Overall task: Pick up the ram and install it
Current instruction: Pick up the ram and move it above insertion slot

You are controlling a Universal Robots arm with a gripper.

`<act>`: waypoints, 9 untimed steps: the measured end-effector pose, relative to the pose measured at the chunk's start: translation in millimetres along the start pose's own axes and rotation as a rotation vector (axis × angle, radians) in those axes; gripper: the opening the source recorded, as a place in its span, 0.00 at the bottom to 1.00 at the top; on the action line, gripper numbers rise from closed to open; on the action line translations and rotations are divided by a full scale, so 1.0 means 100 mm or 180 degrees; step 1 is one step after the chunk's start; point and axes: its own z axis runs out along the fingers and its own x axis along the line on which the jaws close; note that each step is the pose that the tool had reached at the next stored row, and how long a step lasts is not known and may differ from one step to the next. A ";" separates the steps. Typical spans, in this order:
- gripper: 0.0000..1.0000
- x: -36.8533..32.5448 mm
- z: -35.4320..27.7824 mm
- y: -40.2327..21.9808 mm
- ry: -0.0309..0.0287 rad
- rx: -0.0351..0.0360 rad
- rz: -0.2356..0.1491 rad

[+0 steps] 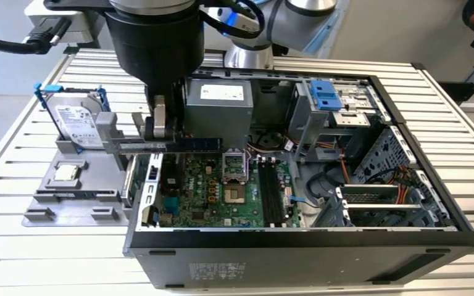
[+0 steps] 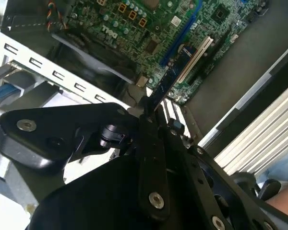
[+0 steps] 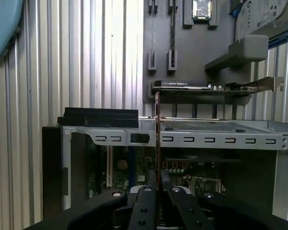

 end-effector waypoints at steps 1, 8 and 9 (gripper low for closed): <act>0.00 0.000 0.001 -0.031 0.0000 0.0000 0.0000; 0.00 0.001 0.004 -0.233 0.0000 -0.0001 0.0000; 0.00 0.001 0.004 -0.259 0.0000 -0.0001 0.0000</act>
